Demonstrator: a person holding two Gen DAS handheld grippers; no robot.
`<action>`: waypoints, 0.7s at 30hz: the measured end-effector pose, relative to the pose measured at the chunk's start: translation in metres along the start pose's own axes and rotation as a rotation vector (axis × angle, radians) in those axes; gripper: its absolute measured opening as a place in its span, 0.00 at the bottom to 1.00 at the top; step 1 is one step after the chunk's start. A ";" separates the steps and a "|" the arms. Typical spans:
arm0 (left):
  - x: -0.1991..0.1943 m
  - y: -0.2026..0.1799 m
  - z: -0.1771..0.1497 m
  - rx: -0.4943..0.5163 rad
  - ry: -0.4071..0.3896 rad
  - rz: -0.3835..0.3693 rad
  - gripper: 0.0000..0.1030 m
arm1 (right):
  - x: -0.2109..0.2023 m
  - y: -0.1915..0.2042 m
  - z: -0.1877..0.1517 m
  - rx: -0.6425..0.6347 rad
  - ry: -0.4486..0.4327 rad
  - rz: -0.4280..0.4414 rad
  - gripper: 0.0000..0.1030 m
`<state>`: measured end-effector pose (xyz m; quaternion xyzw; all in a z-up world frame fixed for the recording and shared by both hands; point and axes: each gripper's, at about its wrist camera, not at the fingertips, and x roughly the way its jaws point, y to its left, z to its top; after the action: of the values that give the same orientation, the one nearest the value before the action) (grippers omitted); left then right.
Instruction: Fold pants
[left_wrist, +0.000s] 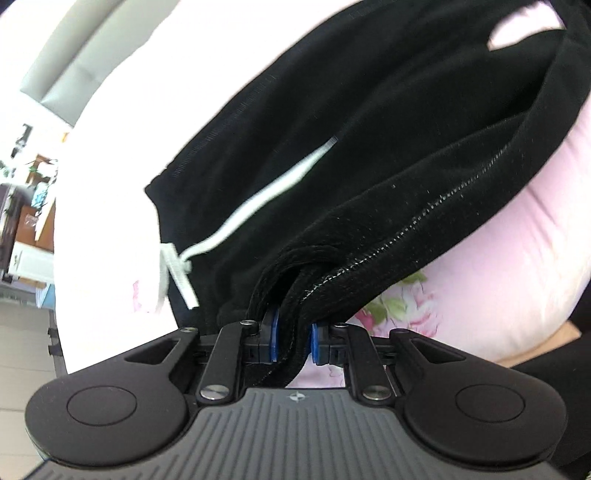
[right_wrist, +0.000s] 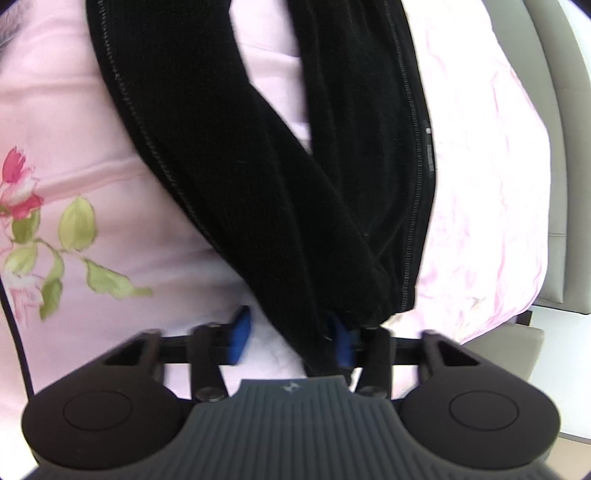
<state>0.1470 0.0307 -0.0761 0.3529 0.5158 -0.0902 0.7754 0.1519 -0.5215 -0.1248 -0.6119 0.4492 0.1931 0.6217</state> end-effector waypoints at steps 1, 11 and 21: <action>-0.004 0.000 -0.001 -0.015 -0.011 0.008 0.17 | -0.006 0.003 -0.002 0.015 -0.003 -0.021 0.05; -0.059 0.026 -0.011 -0.167 -0.173 0.063 0.17 | -0.127 0.008 -0.051 0.343 -0.050 -0.070 0.01; -0.047 0.076 0.086 -0.194 -0.213 0.141 0.17 | -0.118 -0.064 -0.028 0.591 0.054 -0.128 0.00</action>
<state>0.2269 0.0208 0.0179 0.3003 0.4107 -0.0223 0.8606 0.1313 -0.5224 0.0107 -0.4365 0.4629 -0.0021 0.7715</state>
